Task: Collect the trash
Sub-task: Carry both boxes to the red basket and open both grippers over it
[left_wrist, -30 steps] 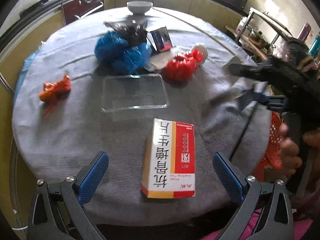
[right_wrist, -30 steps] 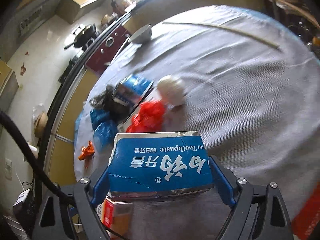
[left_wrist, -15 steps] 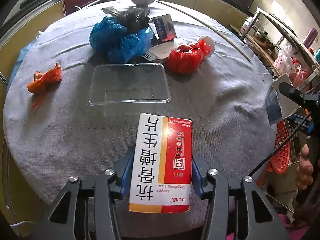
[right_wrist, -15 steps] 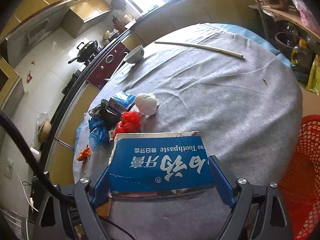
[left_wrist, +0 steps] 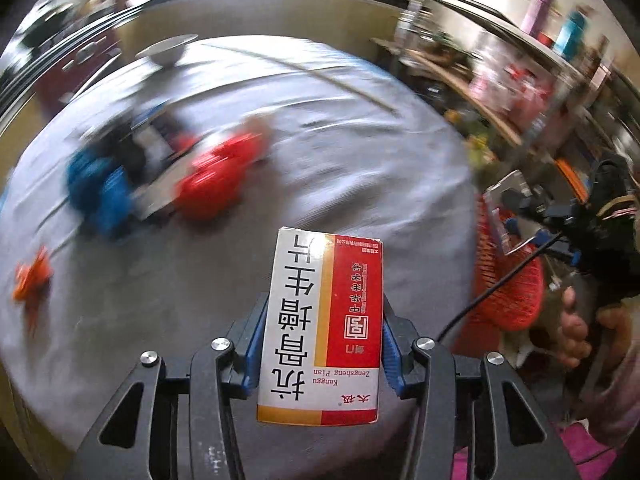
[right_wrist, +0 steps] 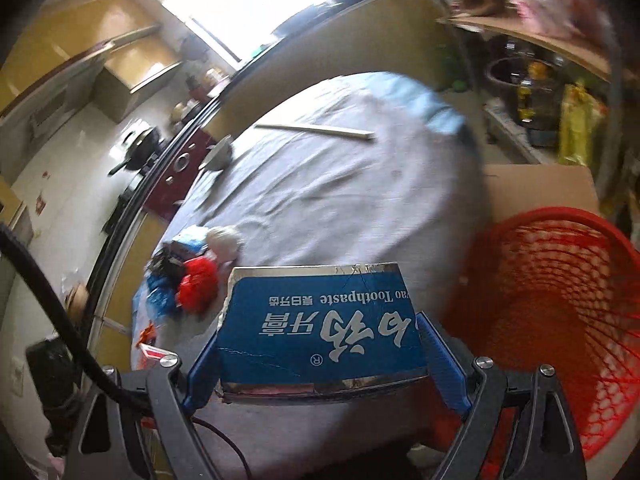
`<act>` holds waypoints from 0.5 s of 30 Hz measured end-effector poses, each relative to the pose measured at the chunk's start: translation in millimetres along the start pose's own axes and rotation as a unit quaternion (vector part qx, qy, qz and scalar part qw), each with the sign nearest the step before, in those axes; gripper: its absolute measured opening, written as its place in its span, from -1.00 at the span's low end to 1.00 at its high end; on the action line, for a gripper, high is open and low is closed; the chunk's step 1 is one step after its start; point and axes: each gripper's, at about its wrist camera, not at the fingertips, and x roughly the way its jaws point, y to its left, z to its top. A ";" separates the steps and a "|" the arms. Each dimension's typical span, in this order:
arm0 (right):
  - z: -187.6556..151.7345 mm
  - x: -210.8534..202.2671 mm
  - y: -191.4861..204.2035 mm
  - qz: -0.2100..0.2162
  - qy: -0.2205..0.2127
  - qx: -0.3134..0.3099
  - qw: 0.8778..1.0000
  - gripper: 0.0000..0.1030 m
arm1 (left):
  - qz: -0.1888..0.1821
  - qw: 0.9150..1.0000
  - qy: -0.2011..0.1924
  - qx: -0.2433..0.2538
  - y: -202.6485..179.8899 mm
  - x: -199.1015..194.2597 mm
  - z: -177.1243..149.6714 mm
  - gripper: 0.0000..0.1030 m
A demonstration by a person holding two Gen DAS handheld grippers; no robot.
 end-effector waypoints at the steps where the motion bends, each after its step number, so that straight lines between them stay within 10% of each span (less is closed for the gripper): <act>1: -0.8 -5.3 -9.6 -0.006 -0.004 0.009 1.000 0.75 | -0.008 1.000 0.001 0.012 -8.5 3.5 6.1 -0.02; 15: -15.9 -69.4 -127.1 -0.064 -0.036 0.140 0.987 0.77 | -0.119 0.980 0.036 0.155 -172.2 62.8 54.1 0.12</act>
